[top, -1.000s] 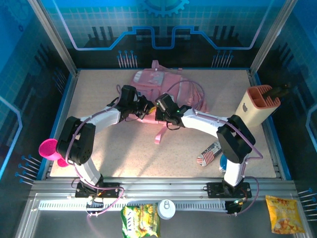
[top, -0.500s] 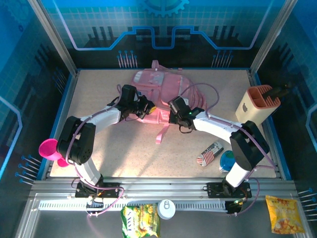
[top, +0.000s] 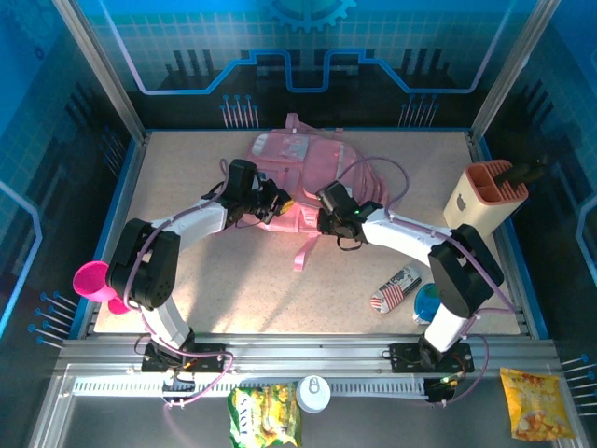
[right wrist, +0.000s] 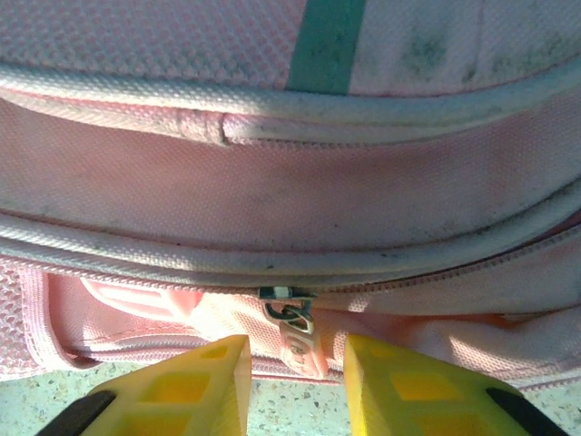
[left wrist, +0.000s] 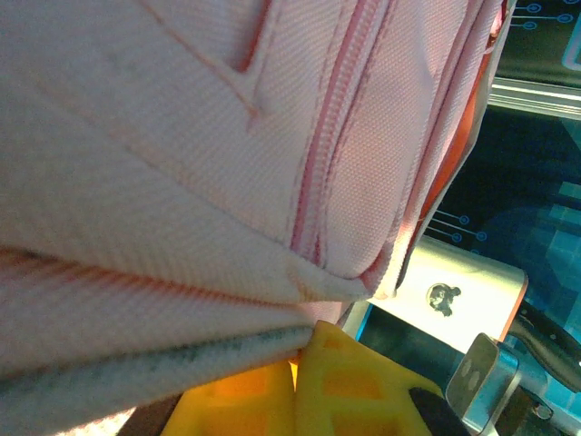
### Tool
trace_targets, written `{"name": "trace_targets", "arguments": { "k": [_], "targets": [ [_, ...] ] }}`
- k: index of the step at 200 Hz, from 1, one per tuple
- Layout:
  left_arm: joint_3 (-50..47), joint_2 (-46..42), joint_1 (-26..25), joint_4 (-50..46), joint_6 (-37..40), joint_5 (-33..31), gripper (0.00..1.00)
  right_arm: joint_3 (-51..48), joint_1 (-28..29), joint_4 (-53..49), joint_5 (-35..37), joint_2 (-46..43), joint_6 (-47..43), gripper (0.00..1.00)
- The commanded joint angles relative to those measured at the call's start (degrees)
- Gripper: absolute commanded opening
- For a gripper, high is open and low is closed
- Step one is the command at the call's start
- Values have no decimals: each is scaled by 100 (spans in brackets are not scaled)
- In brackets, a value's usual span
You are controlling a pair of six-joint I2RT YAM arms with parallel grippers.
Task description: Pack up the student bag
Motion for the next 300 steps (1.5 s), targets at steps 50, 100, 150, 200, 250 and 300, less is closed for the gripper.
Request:
{"name": "trace_targets", "arguments": {
  "k": [50, 100, 150, 200, 250, 300],
  "targets": [
    [350, 48, 51, 64, 216, 129, 0, 528, -128, -227, 120, 526, -297, 27],
    [343, 49, 92, -3, 263, 95, 0, 520, -146, -372, 294, 523, -368, 10],
    [255, 49, 329, -65, 404, 45, 0, 46, -240, -604, 1110, -59, -540, 6],
    [197, 0, 553, -140, 523, 18, 4, 153, -305, -599, 1167, -185, -1010, 0],
    [-226, -542, 893, -408, 701, -230, 32, 859, 44, -139, 492, 129, -1839, 0],
    [-841, -1144, 1000, -216, 323, -303, 51, 1770, 534, -74, -173, 711, -2164, 0]
  ]
}}
